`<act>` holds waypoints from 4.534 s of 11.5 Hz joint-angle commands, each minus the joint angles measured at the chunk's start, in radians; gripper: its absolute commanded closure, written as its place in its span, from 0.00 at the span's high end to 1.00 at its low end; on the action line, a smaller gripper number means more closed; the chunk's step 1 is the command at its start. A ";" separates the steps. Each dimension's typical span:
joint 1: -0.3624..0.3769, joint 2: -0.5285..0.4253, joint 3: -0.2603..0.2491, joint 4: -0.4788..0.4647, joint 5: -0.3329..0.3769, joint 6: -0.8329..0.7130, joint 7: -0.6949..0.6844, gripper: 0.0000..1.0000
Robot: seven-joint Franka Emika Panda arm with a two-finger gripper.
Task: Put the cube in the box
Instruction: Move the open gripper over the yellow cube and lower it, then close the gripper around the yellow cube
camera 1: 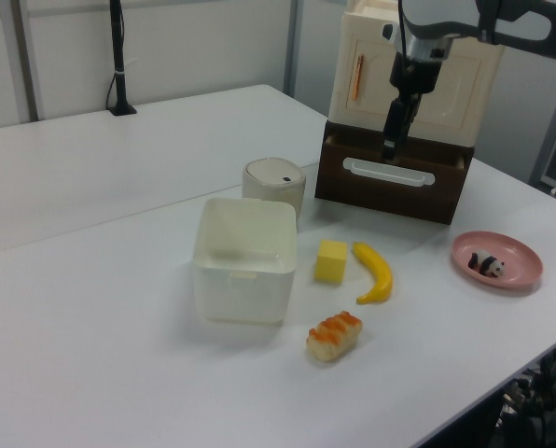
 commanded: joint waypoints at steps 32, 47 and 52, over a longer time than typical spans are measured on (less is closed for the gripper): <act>0.097 0.326 0.021 -0.192 -0.193 0.498 -0.083 1.00; 0.108 0.395 0.021 -0.164 -0.299 0.499 -0.057 0.73; 0.109 0.395 0.021 -0.164 -0.307 0.498 -0.054 0.35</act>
